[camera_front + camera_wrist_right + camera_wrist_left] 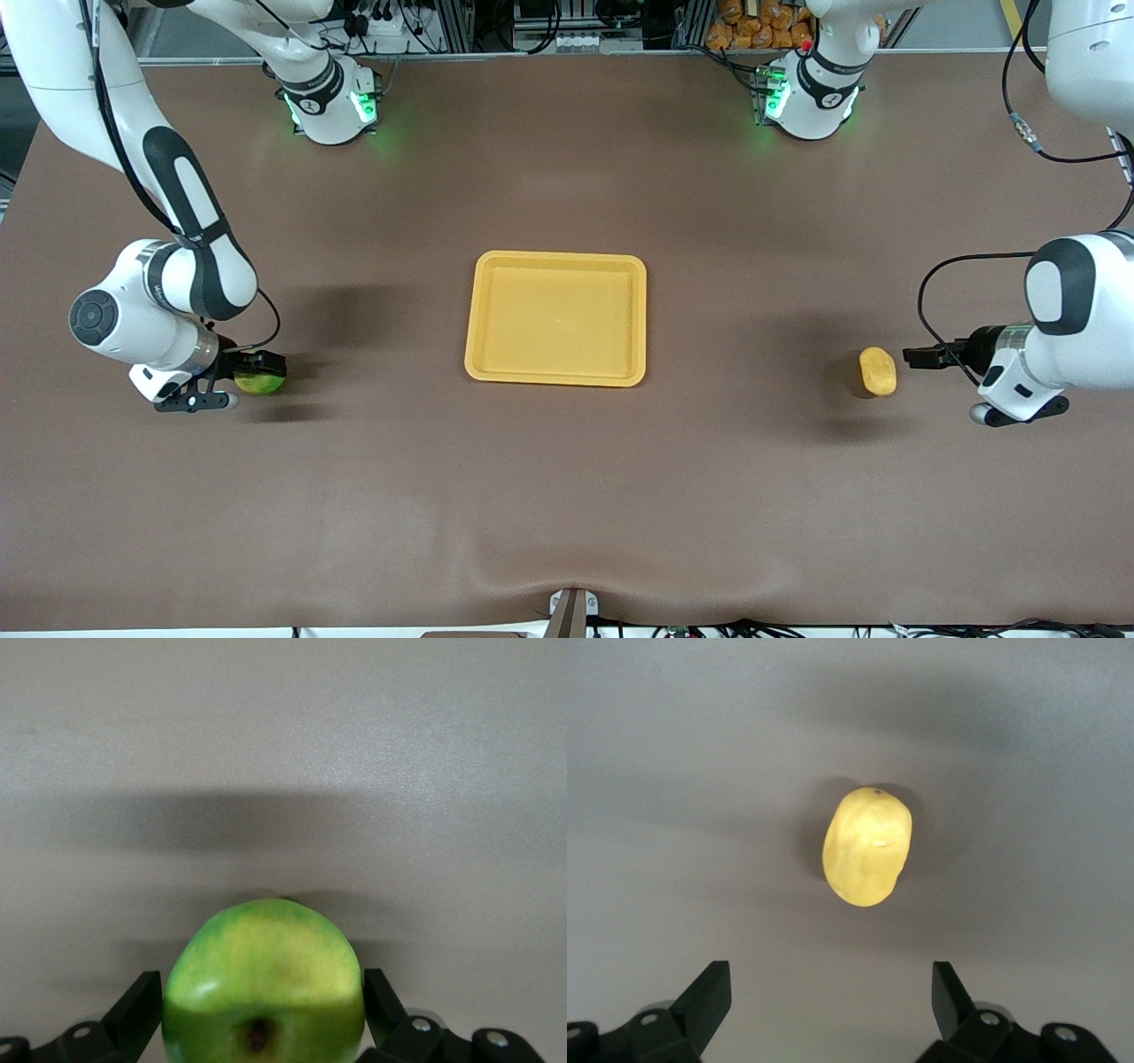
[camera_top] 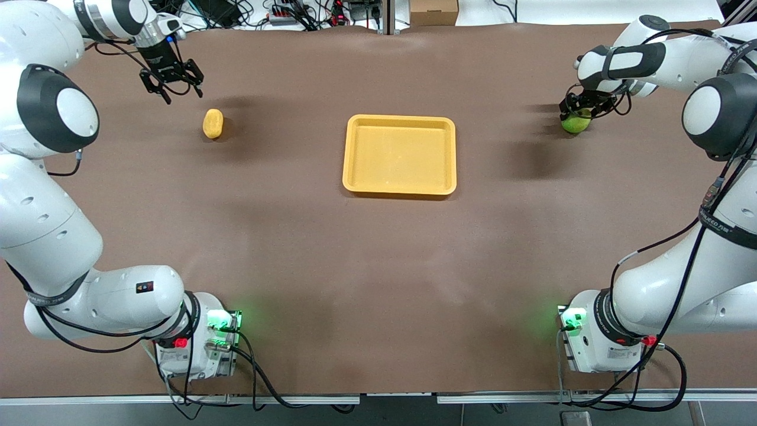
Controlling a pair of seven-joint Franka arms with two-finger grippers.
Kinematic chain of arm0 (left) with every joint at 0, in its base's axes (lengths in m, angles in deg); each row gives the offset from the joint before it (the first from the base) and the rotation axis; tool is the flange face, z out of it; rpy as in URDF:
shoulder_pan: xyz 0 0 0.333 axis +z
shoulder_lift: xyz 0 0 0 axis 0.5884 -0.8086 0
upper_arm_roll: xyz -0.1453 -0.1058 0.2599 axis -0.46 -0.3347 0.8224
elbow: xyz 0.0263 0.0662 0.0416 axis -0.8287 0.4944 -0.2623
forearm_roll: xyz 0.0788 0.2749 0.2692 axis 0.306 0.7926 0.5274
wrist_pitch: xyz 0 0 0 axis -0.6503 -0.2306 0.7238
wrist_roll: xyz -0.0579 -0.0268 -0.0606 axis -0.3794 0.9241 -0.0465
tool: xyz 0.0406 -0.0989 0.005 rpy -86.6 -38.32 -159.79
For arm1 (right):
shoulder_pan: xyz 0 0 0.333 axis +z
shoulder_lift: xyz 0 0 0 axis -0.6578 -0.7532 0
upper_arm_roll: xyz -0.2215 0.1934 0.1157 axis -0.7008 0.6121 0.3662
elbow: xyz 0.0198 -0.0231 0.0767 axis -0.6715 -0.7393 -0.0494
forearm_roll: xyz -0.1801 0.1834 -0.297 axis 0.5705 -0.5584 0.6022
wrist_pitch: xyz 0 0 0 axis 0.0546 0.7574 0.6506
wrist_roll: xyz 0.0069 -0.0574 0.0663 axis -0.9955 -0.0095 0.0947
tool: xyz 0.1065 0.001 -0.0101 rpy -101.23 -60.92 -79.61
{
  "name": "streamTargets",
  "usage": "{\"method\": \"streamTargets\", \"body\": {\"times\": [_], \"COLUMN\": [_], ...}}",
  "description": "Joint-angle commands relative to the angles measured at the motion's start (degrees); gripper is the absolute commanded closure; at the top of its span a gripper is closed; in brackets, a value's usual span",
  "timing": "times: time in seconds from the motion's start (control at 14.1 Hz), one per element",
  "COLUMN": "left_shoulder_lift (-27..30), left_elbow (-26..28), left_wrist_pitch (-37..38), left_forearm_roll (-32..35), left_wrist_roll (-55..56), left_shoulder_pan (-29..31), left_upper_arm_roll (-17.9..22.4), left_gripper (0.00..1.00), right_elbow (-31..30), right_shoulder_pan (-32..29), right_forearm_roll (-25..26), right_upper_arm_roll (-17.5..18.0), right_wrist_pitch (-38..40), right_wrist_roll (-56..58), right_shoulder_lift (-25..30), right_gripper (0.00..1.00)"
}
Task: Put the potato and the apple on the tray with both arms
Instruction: 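Close the right gripper on the apple while the left gripper grasps the potato, then carry the apple onto the tray with the right gripper and release it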
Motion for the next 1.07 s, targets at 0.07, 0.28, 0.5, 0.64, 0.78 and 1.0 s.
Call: {"method": "streamTargets", "body": {"times": [0.07, 0.28, 0.5, 0.64, 0.78, 1.0], "left_shoulder_lift": [-1.5, -2.3, -4.2, -5.3, -5.8, -6.0], "left_elbow": [0.9, 2.4, 2.5, 2.7, 3.7, 5.8], "left_wrist_pitch": [-2.8, -5.9, -9.3, -10.7, -12.9, -15.9], "left_forearm_roll": [1.0, 1.0, 1.0, 0.9, 0.9, 0.4], "left_wrist_roll": [-0.4, -0.4, -0.4, -0.3, -0.4, -0.3], "left_shoulder_pan": [-0.6, -0.6, -0.3, -0.4, -0.2, -0.3], "left_upper_arm_roll": [-0.1, -0.1, -0.1, -0.1, -0.1, -0.1], "left_gripper": [0.0, 0.0, 0.0, 0.0, 0.0, 0.0], "right_elbow": [1.9, 3.5, 3.7, 5.1, 8.5, 11.2], "right_shoulder_pan": [-0.5, 0.0, 1.4, 4.2, 8.6, 15.1], "right_forearm_roll": [-0.4, -0.4, -0.4, -0.5, -1.1, -4.5], "right_upper_arm_roll": [0.6, 0.6, 0.9, 0.9, 0.9, 0.9], "right_wrist_pitch": [0.3, 0.9, 3.8, 8.8, 13.5, 14.4], "right_wrist_roll": [1.3, 4.1, 5.0, 4.9, 4.6, 0.4], "right_shoulder_lift": [-0.6, 0.3, 3.5, 5.6, 5.9, 5.9], "right_gripper": [0.39, 0.42, 0.42, 0.41, 0.41, 0.41]}}
